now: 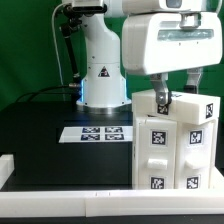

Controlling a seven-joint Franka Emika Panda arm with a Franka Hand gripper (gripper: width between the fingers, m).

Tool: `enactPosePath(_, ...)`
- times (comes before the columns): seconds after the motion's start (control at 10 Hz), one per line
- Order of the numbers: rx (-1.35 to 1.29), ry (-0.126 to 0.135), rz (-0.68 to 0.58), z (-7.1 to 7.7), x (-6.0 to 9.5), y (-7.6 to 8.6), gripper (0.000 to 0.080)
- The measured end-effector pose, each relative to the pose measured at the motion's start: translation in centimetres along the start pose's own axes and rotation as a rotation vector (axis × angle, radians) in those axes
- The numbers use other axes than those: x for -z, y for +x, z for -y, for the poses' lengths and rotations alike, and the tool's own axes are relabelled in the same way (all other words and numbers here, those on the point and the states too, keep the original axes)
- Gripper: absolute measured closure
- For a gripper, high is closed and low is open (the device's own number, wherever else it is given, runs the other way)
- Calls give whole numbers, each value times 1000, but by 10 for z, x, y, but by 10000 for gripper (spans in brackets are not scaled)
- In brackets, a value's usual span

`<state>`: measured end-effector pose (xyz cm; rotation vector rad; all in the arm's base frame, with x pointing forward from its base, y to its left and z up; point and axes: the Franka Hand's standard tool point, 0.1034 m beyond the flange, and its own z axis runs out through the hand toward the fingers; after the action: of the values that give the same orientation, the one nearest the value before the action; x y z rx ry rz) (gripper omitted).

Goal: Assemble cabinet

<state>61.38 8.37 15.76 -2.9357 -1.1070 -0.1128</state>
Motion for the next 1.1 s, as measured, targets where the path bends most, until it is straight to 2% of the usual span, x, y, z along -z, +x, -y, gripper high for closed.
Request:
enactPosePath(0.3, -71, -1, -2, -1, 0, 0, 240)
enactPosePath(1.1, -931, -22, -24, -1, 1, 2, 239)
